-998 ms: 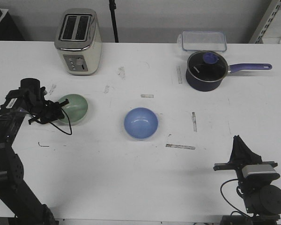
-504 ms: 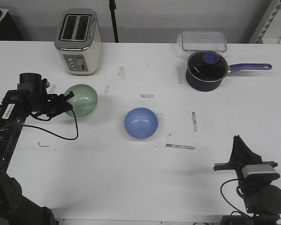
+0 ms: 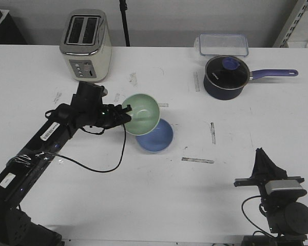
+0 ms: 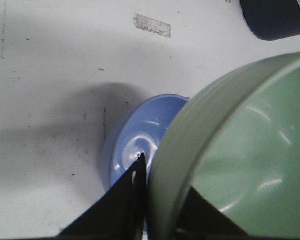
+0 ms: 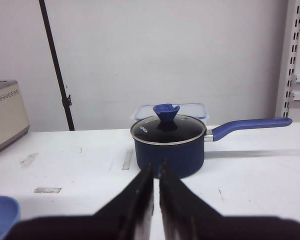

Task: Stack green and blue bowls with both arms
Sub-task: 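Carry the green bowl with the left gripper onto the blue bowl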

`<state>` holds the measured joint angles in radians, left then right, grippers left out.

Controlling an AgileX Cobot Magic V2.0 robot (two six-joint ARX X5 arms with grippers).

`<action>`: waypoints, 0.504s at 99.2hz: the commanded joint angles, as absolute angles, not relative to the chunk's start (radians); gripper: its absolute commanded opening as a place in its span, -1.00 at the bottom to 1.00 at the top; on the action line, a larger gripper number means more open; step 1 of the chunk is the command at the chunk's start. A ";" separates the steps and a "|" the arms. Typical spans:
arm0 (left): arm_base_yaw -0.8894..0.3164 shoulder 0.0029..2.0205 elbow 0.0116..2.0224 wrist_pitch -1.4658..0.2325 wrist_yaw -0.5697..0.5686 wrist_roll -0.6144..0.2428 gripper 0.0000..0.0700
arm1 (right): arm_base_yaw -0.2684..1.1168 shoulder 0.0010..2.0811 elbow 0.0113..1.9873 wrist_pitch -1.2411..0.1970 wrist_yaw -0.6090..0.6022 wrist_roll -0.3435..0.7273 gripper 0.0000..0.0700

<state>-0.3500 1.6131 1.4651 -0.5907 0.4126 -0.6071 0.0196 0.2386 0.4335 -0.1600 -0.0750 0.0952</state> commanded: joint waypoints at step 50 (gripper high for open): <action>-0.473 1.768 1.483 -0.574 0.326 -0.645 -1.00 | 0.020 0.236 0.435 -0.150 -0.074 0.107 -0.96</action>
